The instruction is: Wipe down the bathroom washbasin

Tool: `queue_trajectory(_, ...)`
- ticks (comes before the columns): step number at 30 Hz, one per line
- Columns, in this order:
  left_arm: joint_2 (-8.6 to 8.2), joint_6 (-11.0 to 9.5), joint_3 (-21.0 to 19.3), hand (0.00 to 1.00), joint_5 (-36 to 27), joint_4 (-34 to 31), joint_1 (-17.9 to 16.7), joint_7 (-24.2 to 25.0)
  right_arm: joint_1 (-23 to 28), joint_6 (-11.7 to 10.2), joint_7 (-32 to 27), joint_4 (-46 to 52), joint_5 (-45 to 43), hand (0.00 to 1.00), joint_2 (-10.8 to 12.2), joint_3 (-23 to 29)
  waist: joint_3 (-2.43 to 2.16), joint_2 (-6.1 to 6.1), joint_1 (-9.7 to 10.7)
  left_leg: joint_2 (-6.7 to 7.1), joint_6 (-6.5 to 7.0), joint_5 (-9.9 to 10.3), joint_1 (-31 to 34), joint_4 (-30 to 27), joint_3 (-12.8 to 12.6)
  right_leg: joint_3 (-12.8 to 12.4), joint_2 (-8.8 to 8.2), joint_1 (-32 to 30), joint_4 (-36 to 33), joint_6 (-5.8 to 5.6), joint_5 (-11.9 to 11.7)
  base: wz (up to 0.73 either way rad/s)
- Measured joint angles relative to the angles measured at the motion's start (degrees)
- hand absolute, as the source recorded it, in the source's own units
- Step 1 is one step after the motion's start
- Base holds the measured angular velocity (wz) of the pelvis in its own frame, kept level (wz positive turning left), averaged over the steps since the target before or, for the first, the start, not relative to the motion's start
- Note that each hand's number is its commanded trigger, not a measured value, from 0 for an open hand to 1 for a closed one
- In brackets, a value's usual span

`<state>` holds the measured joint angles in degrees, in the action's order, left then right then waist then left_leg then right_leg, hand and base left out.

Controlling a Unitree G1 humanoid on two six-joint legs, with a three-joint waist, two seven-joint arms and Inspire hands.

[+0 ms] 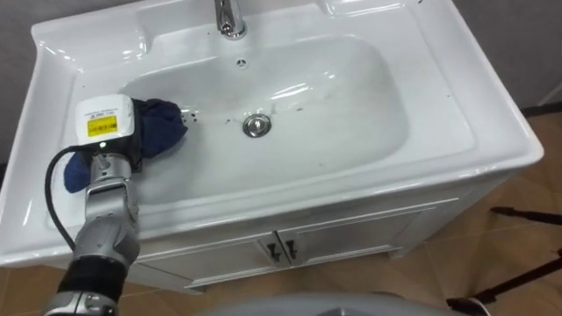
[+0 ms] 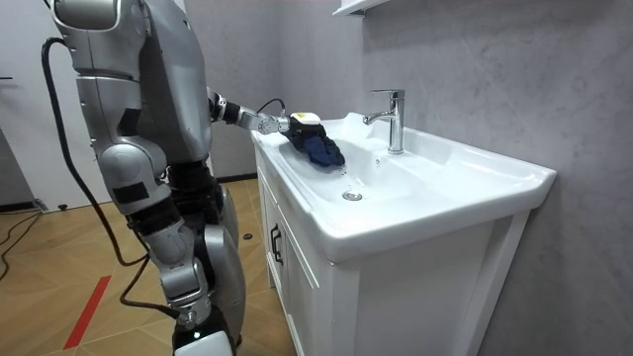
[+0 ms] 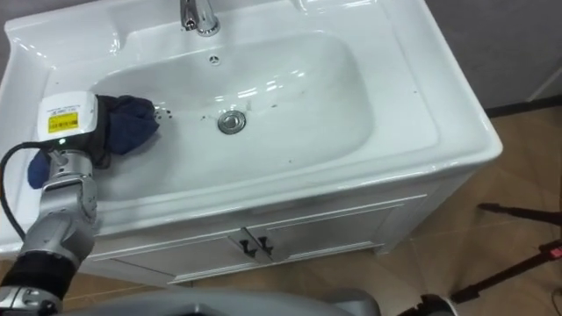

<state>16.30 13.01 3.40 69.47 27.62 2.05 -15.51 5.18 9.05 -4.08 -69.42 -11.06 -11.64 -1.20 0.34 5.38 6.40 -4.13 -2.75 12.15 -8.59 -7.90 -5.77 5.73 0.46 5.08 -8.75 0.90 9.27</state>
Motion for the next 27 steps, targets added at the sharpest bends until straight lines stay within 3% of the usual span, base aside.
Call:
queue_trajectory(1,-0.02,0.78,1.47,1.00,-0.06,-1.24,0.00,1.14,-0.02,-0.38,-0.01,-0.59,0.02,0.00,-0.02,-0.38,-0.01,0.01,0.31,0.04,0.00,0.00,-0.03,-0.01,-0.01,0.15,-0.07,0.00,-0.01,-0.02,0.01,0.08)
queue_trajectory(5,-0.54,0.83,5.17,1.00,-0.20,-1.67,0.01,3.61,-0.55,-0.84,-0.05,-2.24,1.62,0.00,0.07,-2.07,0.25,-0.16,1.63,0.05,0.00,0.00,-0.11,-0.02,-0.05,0.44,-0.18,0.21,-0.02,-0.04,0.02,0.02)
queue_trajectory(8,-2.03,0.90,6.09,1.00,-0.10,-1.50,0.14,5.16,-0.60,-0.70,-0.35,-2.69,3.24,0.00,0.13,-2.05,0.56,-0.42,2.67,0.08,0.00,0.00,0.37,-0.51,-0.32,0.18,-0.22,-0.54,-0.03,-0.07,0.04,-0.05)
queue_trajectory(10,-2.41,0.88,6.39,1.00,-0.13,-0.76,0.87,5.32,-0.76,-0.69,-0.42,-2.34,4.58,0.00,0.09,-2.06,0.52,-0.35,2.73,0.06,0.00,0.00,1.82,-1.13,-0.83,-0.41,-0.22,-2.20,-0.19,-0.04,0.02,-0.13)
queue_trajectory(12,-2.68,0.84,6.43,1.00,-0.19,2.40,3.46,5.21,-1.82,-0.72,-0.67,-2.32,5.18,0.00,0.09,-2.05,0.59,-0.11,2.79,0.01,0.01,0.00,3.54,-1.72,-1.66,-1.08,-0.19,-4.39,-1.57,0.00,-0.04,-0.18)
queue_trajectory(16,-2.66,0.12,7.00,1.00,-4.57,13.68,13.02,2.52,-6.55,-1.94,-1.03,-4.75,9.09,0.00,-0.24,-2.03,0.58,1.08,2.89,-0.06,0.46,-0.29,7.50,-2.43,-2.78,-1.92,-0.15,-8.62,-2.70,0.04,-1.12,-0.15)
queue_trajectory(20,-2.46,-0.77,6.76,1.00,-8.71,26.88,23.02,-0.63,-9.78,-3.50,-0.99,-6.21,13.84,0.00,-0.11,-2.23,1.00,0.76,2.60,-0.01,0.70,-0.47,10.45,-3.46,-4.46,-3.41,-0.28,-13.37,-5.59,0.10,-1.14,-0.21)
queue_trajectory(27,-1.04,-1.01,5.57,1.00,-16.74,37.83,31.73,-4.73,-12.81,-3.16,-1.31,-8.72,16.86,0.00,-0.02,-3.23,1.49,-0.44,2.74,-0.04,0.94,-1.13,15.22,-5.45,-6.34,-5.71,-0.16,-19.35,-7.71,0.32,-1.90,-0.17)
